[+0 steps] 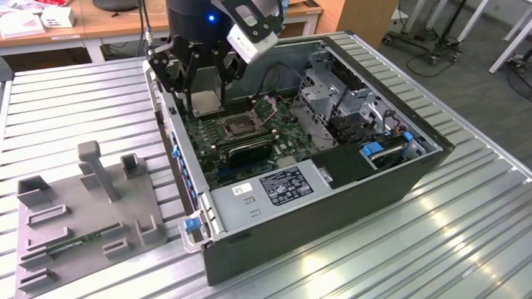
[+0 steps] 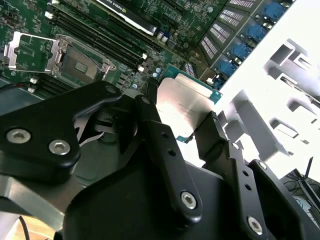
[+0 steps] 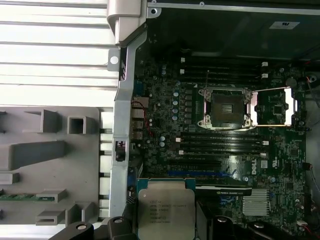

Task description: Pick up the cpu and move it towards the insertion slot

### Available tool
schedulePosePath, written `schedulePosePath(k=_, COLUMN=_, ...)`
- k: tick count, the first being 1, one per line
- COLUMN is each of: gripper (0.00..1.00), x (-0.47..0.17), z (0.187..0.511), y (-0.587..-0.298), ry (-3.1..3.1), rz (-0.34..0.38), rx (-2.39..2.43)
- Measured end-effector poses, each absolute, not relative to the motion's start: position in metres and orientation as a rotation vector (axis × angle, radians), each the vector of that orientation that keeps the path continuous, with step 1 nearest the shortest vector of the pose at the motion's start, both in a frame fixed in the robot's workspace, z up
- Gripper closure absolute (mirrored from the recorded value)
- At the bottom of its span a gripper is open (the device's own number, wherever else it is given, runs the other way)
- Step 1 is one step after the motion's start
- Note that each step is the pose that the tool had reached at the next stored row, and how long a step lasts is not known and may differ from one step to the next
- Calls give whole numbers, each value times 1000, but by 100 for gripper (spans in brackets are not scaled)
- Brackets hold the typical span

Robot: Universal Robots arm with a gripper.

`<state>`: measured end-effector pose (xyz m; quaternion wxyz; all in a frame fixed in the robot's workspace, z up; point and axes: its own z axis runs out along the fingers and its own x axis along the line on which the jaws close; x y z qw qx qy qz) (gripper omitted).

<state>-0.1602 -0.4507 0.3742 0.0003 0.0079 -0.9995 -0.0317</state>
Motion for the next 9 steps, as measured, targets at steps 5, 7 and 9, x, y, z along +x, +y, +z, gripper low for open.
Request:
schedulePosePath(k=5, gripper=46, x=-156, z=374, y=-451, ry=-3139, rz=-99, rx=25)
schedulePosePath(k=7, gripper=46, x=-153, z=374, y=-451, ry=-3139, rz=-99, rx=25)
schedulePosePath(k=9, gripper=46, x=-150, z=374, y=-451, ry=-3139, rz=-99, rx=24)
